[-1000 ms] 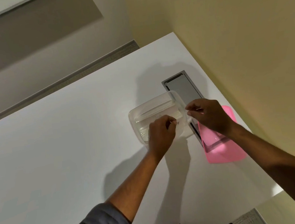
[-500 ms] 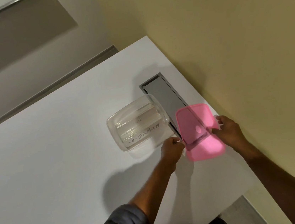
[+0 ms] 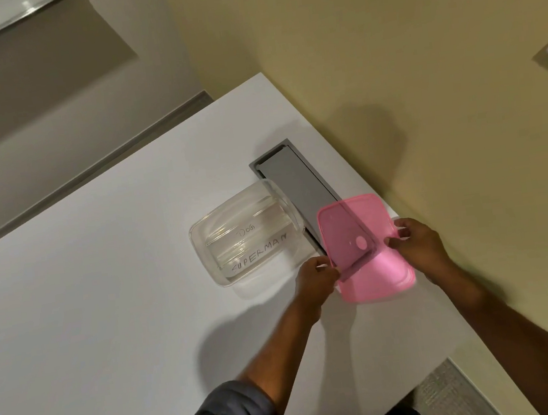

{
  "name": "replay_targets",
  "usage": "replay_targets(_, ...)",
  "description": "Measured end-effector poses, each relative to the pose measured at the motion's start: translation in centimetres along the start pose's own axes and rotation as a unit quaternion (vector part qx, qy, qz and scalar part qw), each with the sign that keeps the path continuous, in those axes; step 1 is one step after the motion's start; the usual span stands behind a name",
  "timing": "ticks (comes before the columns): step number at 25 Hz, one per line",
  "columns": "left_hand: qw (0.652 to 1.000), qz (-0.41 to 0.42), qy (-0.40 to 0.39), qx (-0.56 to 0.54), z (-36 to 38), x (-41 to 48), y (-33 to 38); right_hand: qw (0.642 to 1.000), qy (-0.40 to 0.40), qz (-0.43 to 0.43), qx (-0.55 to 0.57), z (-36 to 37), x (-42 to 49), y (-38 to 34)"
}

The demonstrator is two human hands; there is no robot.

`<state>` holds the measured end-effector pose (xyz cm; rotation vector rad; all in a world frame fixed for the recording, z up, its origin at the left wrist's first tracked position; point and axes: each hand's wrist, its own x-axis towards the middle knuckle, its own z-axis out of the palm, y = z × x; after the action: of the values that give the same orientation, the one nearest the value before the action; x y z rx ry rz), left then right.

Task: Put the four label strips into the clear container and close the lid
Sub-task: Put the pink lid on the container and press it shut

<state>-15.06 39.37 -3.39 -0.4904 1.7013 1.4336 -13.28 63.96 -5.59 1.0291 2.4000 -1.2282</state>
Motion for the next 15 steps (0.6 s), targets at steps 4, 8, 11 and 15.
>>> replay_targets(4,1.000,-0.003,-0.001,-0.025,-0.7,-0.9,-0.1,0.997,0.039,-0.011,0.069,-0.8,-0.2,-0.9)
replay_targets(8,0.999,0.035,-0.015,0.030,-1.4,-2.2,-0.5,0.989,0.038,-0.030,0.137,-1.3,-1.4,-3.4)
replay_targets(11,0.965,0.159,-0.004,0.208,-1.3,-4.4,-0.1,0.988,0.051,-0.057,0.132,-1.4,-2.7,-6.2)
replay_targets(15,0.891,0.332,0.045,0.306,-0.2,-6.1,0.3,0.985,0.061,-0.076,0.143,-1.3,-4.6,-9.7)
